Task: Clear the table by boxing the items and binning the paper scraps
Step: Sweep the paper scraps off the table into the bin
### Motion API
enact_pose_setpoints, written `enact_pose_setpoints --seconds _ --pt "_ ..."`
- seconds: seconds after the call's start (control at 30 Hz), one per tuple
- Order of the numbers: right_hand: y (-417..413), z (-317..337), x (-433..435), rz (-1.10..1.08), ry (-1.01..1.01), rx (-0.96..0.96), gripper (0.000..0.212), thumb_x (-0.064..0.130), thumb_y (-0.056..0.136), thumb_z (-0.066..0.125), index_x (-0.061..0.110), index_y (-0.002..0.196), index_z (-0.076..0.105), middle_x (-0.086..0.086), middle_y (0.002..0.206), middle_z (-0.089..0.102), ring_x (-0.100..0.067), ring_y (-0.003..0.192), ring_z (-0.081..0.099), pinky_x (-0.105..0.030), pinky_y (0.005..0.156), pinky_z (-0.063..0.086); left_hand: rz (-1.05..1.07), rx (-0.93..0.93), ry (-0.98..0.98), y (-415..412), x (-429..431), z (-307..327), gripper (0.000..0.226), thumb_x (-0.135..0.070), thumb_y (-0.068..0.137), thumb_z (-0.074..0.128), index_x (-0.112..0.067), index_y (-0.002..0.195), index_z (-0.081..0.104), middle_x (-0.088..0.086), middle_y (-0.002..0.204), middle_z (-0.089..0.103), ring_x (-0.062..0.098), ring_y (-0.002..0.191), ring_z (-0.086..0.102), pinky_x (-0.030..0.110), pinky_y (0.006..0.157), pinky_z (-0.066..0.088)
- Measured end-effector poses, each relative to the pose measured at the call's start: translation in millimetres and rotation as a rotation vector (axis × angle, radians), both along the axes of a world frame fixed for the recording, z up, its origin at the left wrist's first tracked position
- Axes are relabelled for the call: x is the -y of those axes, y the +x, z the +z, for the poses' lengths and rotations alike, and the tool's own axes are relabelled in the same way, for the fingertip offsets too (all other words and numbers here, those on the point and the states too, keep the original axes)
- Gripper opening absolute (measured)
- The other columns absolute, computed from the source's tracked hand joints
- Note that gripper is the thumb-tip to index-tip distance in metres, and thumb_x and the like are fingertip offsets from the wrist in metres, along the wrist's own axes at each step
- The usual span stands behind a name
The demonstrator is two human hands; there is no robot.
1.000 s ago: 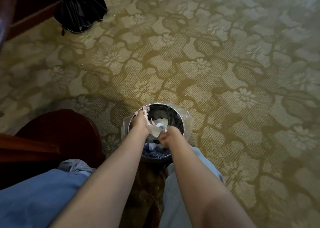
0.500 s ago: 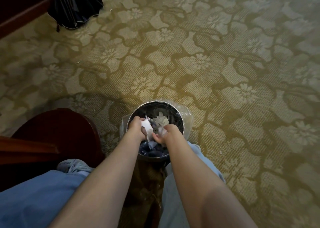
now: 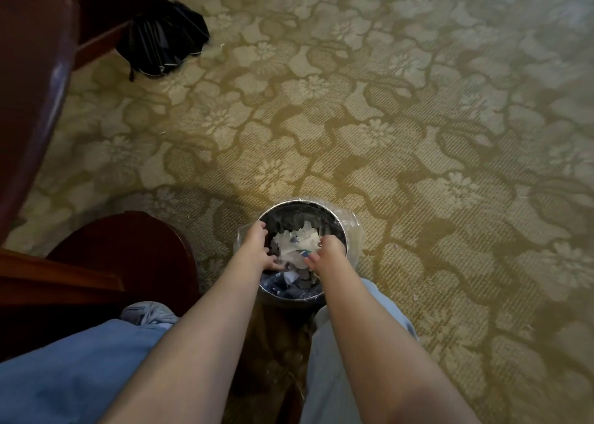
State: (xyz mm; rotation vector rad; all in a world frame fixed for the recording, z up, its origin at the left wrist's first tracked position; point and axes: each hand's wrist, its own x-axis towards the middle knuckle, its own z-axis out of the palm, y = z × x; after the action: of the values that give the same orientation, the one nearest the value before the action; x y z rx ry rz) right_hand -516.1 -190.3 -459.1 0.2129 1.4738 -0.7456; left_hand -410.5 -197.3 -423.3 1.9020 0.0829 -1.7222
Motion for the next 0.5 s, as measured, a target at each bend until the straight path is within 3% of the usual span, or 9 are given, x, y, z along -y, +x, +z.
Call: enact_pose_setpoints --seconds 0.1,0.2,0.27,0.33,0.5 --pt "-1.7 10.4 -0.7 0.042 -0.031 -0.069 0.038 0.009 0.099 0.036 0.003 0.136 0.043 -0.015 0.138 0.045 -0.029 0.119 0.051 -0.042 0.096 0.048 -0.118 0.079 -0.055 2.1 -8.2 18.2 0.041 -0.027 0.100 0.033 -0.017 0.139 0.041 0.017 0.149 0.029 0.033 0.133 0.033 0.050 0.104 0.030" --pt "-3.3 14.4 -6.9 0.095 -0.107 -0.119 0.037 0.012 0.101 0.034 0.009 0.136 0.046 -0.012 0.138 0.046 -0.028 0.112 0.056 -0.043 0.096 0.048 -0.267 0.181 -0.092 -3.6 -13.2 27.8 0.028 -0.022 0.097 0.039 -0.013 0.121 0.049 0.014 0.140 0.042 0.024 0.106 0.044 0.039 0.090 0.040" --pt "-2.5 22.9 -19.7 0.118 -0.147 -0.111 0.036 0.013 0.101 0.035 0.009 0.134 0.048 -0.012 0.135 0.050 -0.025 0.103 0.056 -0.042 0.097 0.048 -0.341 0.186 -0.150 -2.0 -17.8 43.1 0.037 -0.023 0.097 0.041 -0.011 0.131 0.046 0.013 0.143 0.040 0.027 0.121 0.044 0.041 0.096 0.040" --pt "-3.9 35.6 -29.1 0.126 -0.186 -0.094 0.035 0.014 0.101 0.035 0.009 0.133 0.048 -0.012 0.133 0.052 -0.026 0.110 0.055 -0.041 0.096 0.047 -0.386 0.179 -0.227 1.8 -18.1 57.9 0.041 -0.024 0.098 0.039 -0.011 0.137 0.042 0.013 0.146 0.038 0.029 0.134 0.036 0.043 0.107 0.031" --pt "-20.4 87.1 -37.0 0.121 -0.327 -0.082 0.036 0.013 0.102 0.032 0.008 0.135 0.045 -0.012 0.136 0.051 -0.029 0.124 0.050 -0.039 0.097 0.043 -0.382 0.158 -0.347 -3.5 -19.7 105.1 0.040 -0.024 0.099 0.037 -0.012 0.136 0.044 0.011 0.141 0.043 0.027 0.132 0.039 0.042 0.107 0.031"
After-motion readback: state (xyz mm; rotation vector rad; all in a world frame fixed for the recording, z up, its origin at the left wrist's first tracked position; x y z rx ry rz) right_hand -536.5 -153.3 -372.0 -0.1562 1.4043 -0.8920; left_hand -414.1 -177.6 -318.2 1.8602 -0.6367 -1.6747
